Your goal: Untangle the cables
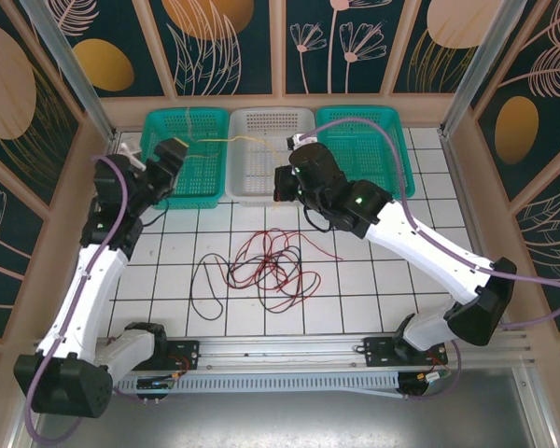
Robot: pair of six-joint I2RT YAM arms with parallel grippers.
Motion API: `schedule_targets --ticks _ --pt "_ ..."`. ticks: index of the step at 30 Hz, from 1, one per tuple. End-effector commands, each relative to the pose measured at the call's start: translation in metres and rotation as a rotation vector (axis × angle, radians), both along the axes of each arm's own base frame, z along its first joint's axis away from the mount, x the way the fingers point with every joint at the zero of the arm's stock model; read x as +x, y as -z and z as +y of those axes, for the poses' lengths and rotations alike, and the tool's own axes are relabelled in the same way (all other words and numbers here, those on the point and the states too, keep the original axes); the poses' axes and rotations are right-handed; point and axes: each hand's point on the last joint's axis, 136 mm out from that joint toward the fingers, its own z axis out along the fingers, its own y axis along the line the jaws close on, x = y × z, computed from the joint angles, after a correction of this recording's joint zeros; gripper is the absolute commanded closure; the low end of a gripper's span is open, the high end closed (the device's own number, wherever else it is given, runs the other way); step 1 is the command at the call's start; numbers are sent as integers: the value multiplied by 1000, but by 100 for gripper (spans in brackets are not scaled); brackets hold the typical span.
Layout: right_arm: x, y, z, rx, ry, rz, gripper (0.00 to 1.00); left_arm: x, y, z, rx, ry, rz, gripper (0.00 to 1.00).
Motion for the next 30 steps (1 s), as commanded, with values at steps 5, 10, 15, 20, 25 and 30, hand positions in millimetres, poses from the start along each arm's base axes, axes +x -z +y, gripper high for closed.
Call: schedule_targets --ticks 5,10,15,20,25,30 --pt "0 -16 11 82 -1 -37 100 10 -26 -47 -159 135 -83 25" --pt "-6 -11 19 72 -33 -42 100 22 -31 -48 -146 125 -96 27" --pt "-12 -5 28 58 -68 -56 100 30 -30 -47 -130 112 -93 50" --pt "-19 8 36 15 -101 -52 100 39 -29 -46 -79 93 -89 67" --pt "-33 31 43 -88 -145 -37 100 52 -32 -40 30 58 -71 87" --pt "-45 48 45 -162 -179 -30 100 61 -23 -35 188 52 -23 100"
